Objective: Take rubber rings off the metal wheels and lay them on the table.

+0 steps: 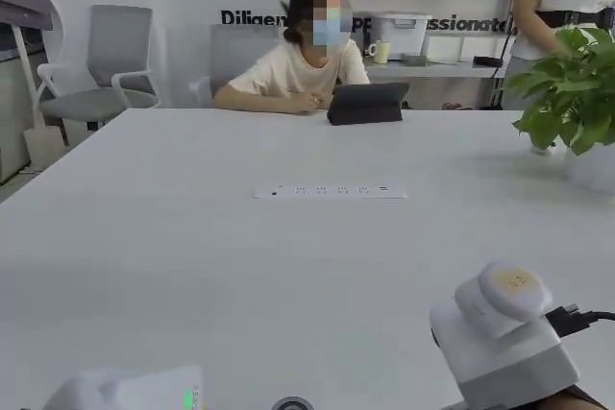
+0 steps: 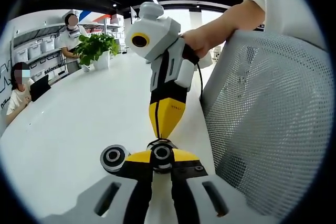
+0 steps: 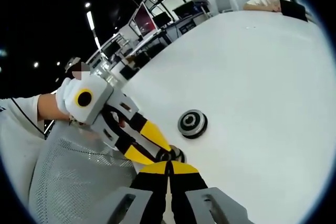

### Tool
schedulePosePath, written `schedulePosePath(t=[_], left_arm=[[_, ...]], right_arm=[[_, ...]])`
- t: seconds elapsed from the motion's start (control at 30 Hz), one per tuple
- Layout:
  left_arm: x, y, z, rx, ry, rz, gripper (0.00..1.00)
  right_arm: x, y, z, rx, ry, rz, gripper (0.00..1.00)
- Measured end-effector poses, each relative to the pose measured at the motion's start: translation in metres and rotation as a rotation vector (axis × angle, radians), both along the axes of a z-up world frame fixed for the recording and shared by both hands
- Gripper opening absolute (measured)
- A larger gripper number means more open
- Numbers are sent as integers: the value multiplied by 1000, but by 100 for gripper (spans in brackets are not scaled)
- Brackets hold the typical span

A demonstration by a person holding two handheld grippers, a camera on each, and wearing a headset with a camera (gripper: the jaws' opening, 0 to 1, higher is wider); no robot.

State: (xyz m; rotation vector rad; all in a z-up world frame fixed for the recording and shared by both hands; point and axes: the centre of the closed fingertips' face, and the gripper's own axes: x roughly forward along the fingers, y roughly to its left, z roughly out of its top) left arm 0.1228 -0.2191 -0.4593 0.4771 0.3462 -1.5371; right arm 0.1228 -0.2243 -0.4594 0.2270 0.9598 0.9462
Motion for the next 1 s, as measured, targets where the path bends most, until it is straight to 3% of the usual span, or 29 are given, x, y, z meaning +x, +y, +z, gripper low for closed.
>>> schedulePosePath(t=[0.37,0.53,1.0], left_arm=[[0,-1,-1,1,3,4,7],[1,-1,-1,0,21,16,7],[1,-1,-1,-8,17,18,7]], right_arm=[[-1,4,3,24,0,7,0],[-1,5,5,39,-4,7,0],[1,5,10,89,6,-16,0]])
